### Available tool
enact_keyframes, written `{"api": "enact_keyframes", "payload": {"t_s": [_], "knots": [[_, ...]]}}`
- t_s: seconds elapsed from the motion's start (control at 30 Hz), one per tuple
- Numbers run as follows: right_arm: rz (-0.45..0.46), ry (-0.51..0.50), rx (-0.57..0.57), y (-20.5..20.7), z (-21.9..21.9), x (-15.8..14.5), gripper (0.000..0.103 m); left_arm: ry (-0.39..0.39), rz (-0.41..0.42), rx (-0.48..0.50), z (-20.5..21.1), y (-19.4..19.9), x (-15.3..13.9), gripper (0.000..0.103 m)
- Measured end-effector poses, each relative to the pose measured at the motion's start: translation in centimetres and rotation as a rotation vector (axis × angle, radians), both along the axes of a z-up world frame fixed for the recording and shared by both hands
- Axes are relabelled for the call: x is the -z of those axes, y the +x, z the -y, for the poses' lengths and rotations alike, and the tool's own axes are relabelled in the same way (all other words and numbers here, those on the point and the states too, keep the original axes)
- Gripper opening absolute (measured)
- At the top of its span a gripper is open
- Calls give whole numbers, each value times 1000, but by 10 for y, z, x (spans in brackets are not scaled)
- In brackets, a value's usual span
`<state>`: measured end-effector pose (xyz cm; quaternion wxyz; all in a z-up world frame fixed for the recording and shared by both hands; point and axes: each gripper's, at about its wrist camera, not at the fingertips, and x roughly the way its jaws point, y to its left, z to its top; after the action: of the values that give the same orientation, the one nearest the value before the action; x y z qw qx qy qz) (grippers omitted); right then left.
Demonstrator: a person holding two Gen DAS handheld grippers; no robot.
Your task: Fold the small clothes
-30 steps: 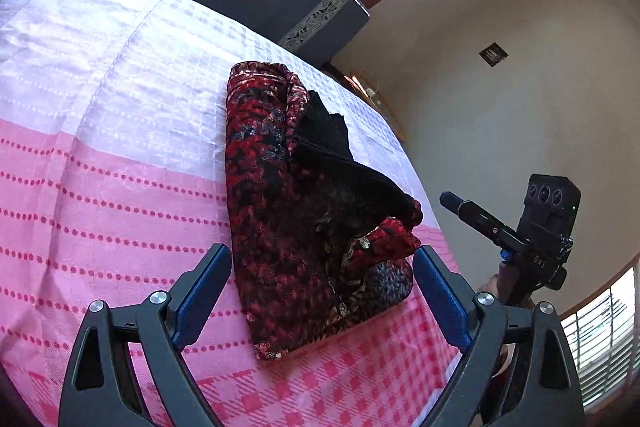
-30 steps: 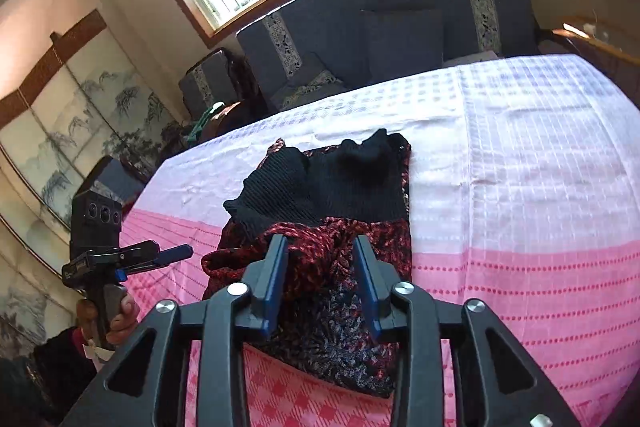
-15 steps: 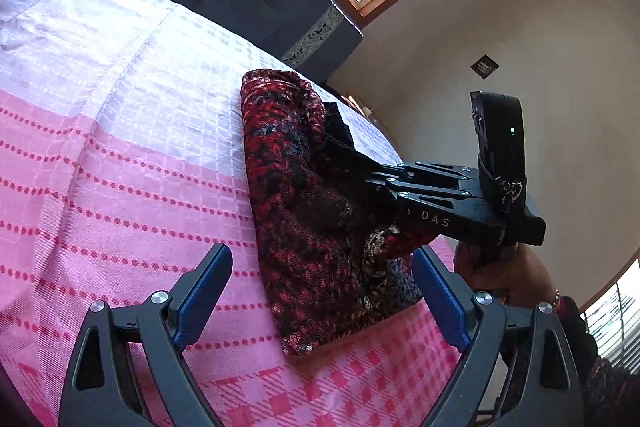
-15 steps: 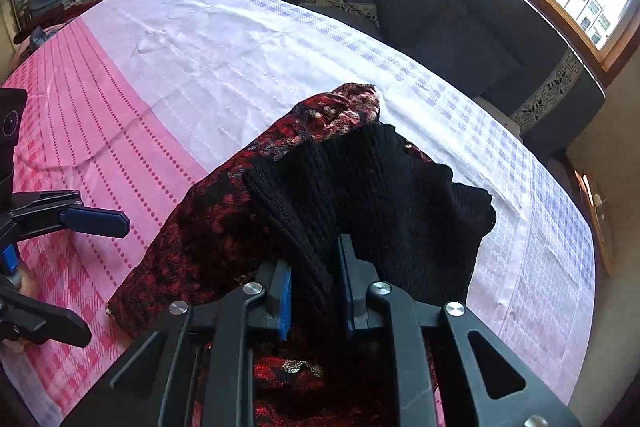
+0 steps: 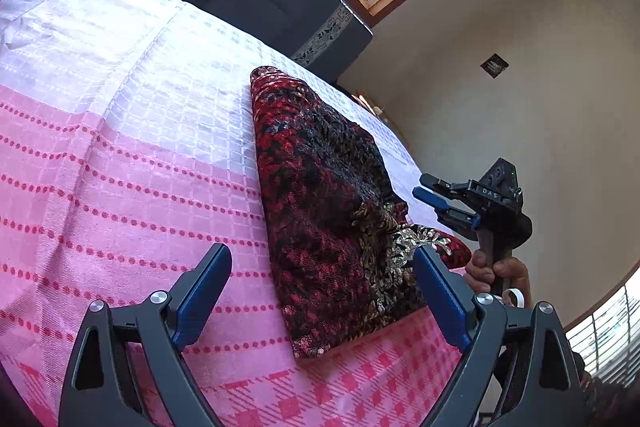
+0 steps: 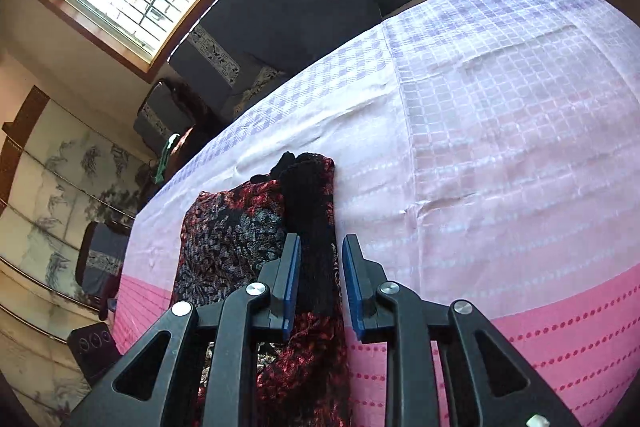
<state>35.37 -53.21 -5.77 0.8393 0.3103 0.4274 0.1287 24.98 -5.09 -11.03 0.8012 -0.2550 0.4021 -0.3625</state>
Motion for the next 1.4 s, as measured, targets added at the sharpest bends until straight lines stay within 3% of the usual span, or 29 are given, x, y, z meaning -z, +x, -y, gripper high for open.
{"api": "enact_keyframes", "payload": {"t_s": [0.13,0.3,0.37,0.43,0.5,0.6,0.63,0.67,0.7,0.73,0.87,1.03,1.23,1.33,1.4], "knots": [[1,86,-144,-43,-40,-1,60,0,0,0,0,0,0,92],[28,-14,-214,-68,-76,-21,65,10,6,0,3,0,0,92],[62,-100,-226,-68,-85,-38,66,21,9,2,4,-1,0,92],[70,-117,-255,-62,-92,-46,77,28,11,3,6,-1,0,92],[-2,-96,-296,-50,-103,-40,89,28,12,4,7,0,0,92],[-133,-221,-303,-38,-119,-13,87,35,15,6,8,0,1,92],[-178,-213,-303,-37,-121,0,79,37,16,6,8,0,1,92],[-207,-188,-307,-39,-122,10,51,38,17,6,8,-1,1,92],[-226,-192,-304,-41,-122,18,32,39,18,6,8,-1,1,92],[-220,-220,-278,-45,-120,23,7,40,19,7,8,-1,1,92],[-164,-169,-192,-63,-90,29,8,42,21,8,9,0,1,92],[-74,-187,-124,-98,-52,4,6,42,20,4,9,0,2,92],[-157,-212,-84,-113,-21,37,5,45,21,3,9,1,2,93],[-6,-184,-42,-113,-17,11,8,43,22,-1,8,2,3,93],[75,-187,-75,-99,-28,-16,11,49,22,-1,9,2,3,93]]}}
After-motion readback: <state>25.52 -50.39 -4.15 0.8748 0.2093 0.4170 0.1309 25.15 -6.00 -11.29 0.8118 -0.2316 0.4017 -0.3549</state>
